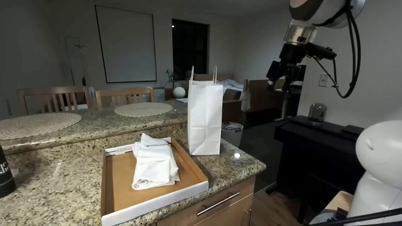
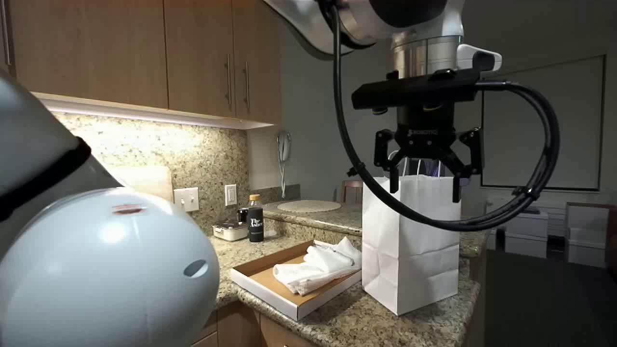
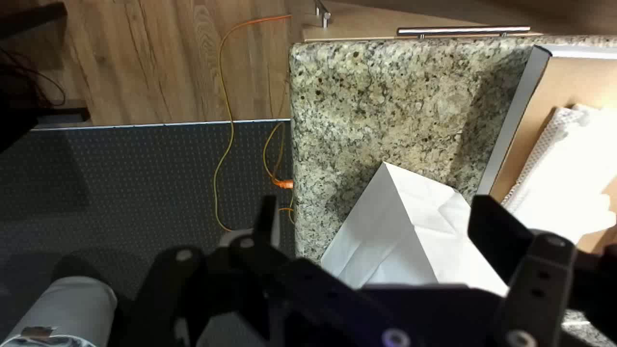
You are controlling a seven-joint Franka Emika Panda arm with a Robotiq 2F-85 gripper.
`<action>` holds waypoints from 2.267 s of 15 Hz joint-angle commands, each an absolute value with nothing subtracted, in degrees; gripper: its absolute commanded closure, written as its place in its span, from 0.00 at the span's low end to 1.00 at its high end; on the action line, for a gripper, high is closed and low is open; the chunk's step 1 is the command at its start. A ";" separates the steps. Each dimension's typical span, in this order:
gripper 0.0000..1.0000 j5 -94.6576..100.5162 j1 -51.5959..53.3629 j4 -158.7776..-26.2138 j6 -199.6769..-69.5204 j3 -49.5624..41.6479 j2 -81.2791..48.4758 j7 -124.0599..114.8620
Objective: Put one towel in the bag
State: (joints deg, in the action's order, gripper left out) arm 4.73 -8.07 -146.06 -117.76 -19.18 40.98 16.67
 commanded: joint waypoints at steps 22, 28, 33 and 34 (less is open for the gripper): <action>0.00 6.24 9.79 -133.12 -109.81 3.03 26.14 17.44; 0.00 7.79 7.82 -135.67 -138.49 6.66 18.07 6.81; 0.00 7.24 7.67 -135.21 -138.88 5.98 16.68 7.50; 0.00 7.24 7.60 -135.21 -138.89 5.98 16.74 7.49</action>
State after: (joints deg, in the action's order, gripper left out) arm 7.36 7.81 -135.32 -139.06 5.76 16.74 7.42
